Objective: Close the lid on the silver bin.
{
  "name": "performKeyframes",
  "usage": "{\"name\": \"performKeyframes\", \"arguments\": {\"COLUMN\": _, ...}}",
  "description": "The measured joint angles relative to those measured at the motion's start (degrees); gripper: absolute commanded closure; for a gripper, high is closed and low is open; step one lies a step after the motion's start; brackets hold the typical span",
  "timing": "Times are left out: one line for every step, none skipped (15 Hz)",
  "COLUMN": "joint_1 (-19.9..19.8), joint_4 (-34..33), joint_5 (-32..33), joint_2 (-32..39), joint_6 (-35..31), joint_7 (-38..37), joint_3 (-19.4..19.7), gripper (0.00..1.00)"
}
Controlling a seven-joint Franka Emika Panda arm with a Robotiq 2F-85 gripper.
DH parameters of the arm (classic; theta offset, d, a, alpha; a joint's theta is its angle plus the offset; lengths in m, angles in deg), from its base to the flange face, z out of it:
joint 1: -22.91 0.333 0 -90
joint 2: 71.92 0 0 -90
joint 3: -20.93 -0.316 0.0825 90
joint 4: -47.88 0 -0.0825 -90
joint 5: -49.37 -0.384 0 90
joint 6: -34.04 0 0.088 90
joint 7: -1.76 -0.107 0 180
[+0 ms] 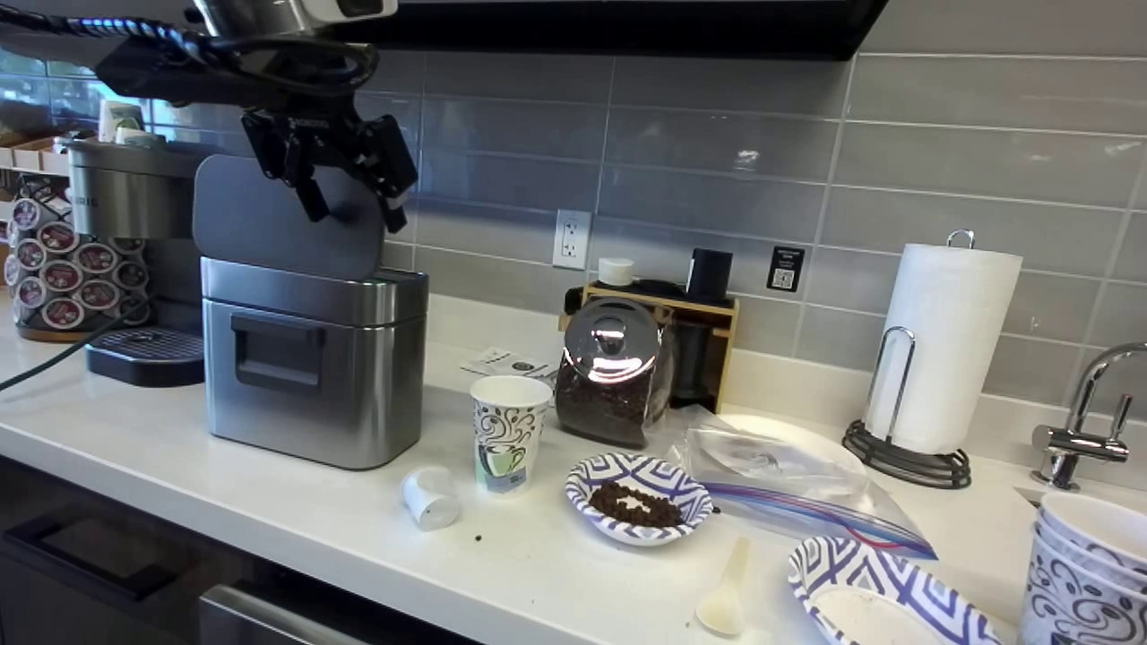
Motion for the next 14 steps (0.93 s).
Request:
{"name": "performKeyframes", "arguments": {"joint_1": 0.23, "joint_4": 0.0, "joint_5": -0.65, "joint_2": 0.2, "joint_6": -0.28, "joint_7": 0.59, "joint_3": 0.23, "gripper": 0.0}}
{"name": "performKeyframes", "arguments": {"joint_1": 0.42, "joint_4": -0.02, "joint_5": -1.32, "joint_2": 0.29, "joint_6": -0.31, "joint_7": 1.25, "joint_3": 0.43, "gripper": 0.0}}
{"name": "performKeyframes", "arguments": {"joint_1": 0.61, "joint_4": -0.02, "joint_5": -1.93, "joint_2": 0.3, "joint_6": -0.31, "joint_7": 1.83, "joint_3": 0.66, "gripper": 0.0}}
{"name": "performKeyframes", "arguments": {"joint_1": 0.78, "joint_4": -0.03, "joint_5": -2.41, "joint_2": 0.3, "joint_6": -0.31, "joint_7": 2.38, "joint_3": 0.88, "gripper": 0.0}}
{"name": "performKeyframes", "arguments": {"joint_1": 0.96, "joint_4": -0.03, "joint_5": -2.88, "joint_2": 0.3, "joint_6": -0.31, "joint_7": 2.81, "joint_3": 1.12, "gripper": 0.0}}
{"name": "performKeyframes", "arguments": {"joint_1": 1.14, "joint_4": -0.05, "joint_5": -3.35, "joint_2": 0.3, "joint_6": -0.31, "joint_7": 3.36, "joint_3": 1.35, "gripper": 0.0}}
{"name": "performKeyframes", "arguments": {"joint_1": 1.32, "joint_4": -0.09, "joint_5": -3.73, "joint_2": 0.3, "joint_6": -0.31, "joint_7": 3.76, "joint_3": 1.57, "gripper": 0.0}}
{"name": "performKeyframes", "arguments": {"joint_1": 1.46, "joint_4": -0.15, "joint_5": -3.9, "joint_2": 0.3, "joint_6": -0.31, "joint_7": 3.97, "joint_3": 1.74, "gripper": 0.0}}
{"name": "performKeyframes", "arguments": {"joint_1": 1.57, "joint_4": -0.24, "joint_5": -4.14, "joint_2": 0.3, "joint_6": -0.31, "joint_7": 4.13, "joint_3": 1.85, "gripper": 0.0}}
{"name": "performKeyframes", "arguments": {"joint_1": 1.73, "joint_4": -0.37, "joint_5": -4.44, "joint_2": 0.3, "joint_6": -0.31, "joint_7": 4.38, "joint_3": 1.96, "gripper": 0.0}}
{"name": "performKeyframes", "arguments": {"joint_1": 2.0, "joint_4": -0.61, "joint_5": -5.14, "joint_2": 0.31, "joint_6": -0.19, "joint_7": 4.65, "joint_3": 2.07, "gripper": 0.0}}
{"name": "performKeyframes", "arguments": {"joint_1": 2.46, "joint_4": -1.0, "joint_5": -6.2, "joint_2": 0.32, "joint_6": 0.26, "joint_7": 4.89, "joint_3": 2.24, "gripper": 0.0}}
{"name": "performKeyframes", "arguments": {"joint_1": 2.97, "joint_4": -1.58, "joint_5": -7.29, "joint_2": 0.33, "joint_6": 1.17, "joint_7": 4.97, "joint_3": 2.38, "gripper": 0.0}}
{"name": "performKeyframes", "arguments": {"joint_1": 3.44, "joint_4": -2.55, "joint_5": -8.36, "joint_2": 0.32, "joint_6": 3.05, "joint_7": 4.99, "joint_3": 2.41, "gripper": 0.0}}
